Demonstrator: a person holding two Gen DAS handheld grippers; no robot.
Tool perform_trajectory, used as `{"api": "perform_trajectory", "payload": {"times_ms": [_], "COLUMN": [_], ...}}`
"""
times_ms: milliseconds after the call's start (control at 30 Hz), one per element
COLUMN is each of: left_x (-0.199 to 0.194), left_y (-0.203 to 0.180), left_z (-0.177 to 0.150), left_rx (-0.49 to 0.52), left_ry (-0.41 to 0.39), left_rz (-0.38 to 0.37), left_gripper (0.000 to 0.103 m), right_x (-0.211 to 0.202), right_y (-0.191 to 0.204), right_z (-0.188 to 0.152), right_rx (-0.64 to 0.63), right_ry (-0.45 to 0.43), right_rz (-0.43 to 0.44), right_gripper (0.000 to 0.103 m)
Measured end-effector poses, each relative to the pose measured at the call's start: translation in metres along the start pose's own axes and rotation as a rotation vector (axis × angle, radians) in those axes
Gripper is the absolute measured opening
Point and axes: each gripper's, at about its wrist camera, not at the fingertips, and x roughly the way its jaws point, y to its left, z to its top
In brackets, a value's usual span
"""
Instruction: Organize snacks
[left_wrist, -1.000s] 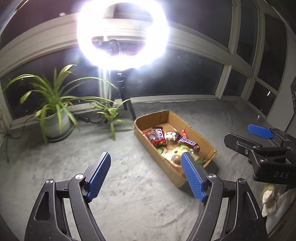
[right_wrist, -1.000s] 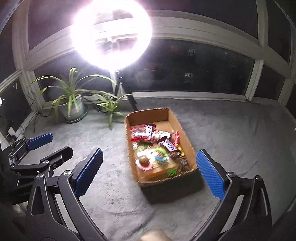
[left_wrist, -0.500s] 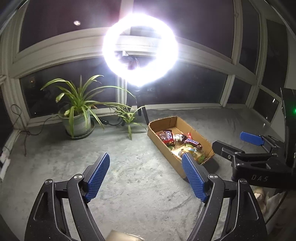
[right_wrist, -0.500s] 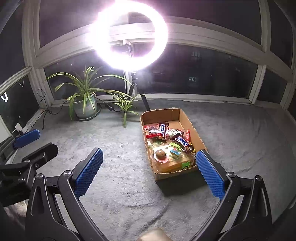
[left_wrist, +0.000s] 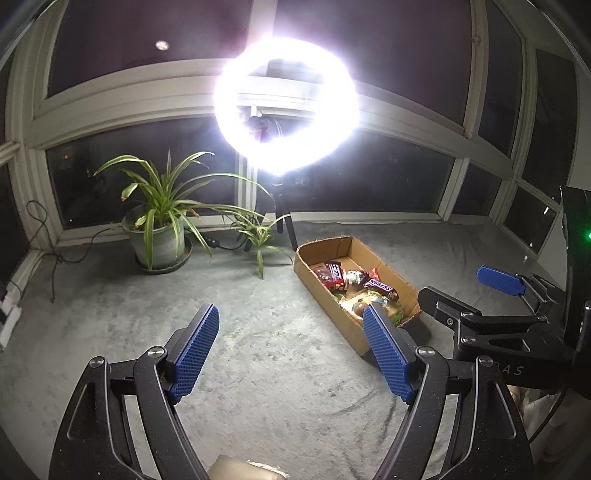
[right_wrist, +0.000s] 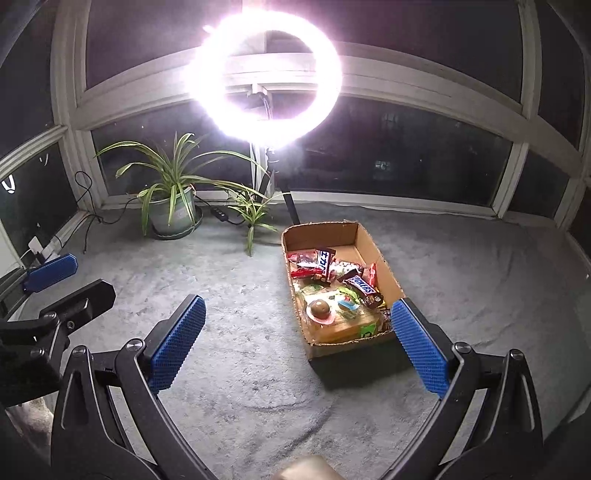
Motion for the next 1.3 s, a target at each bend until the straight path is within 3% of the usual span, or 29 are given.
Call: {"api": "perform_trajectory", "payload": {"times_ms": [1300], "left_x": [0.0019], "left_y": [0.0051], "left_z": [-0.0037], "left_rx": [-0.028], "left_ry": [0.006], "left_rz": [0.021], "left_gripper": [0.081], "right_x": [0.0042], "right_y": [0.0040], "right_z": [-0.0091], "right_rx": [0.007], "right_ry": [0.025], "right_rz": [0.008], "right_gripper": [0.102]}}
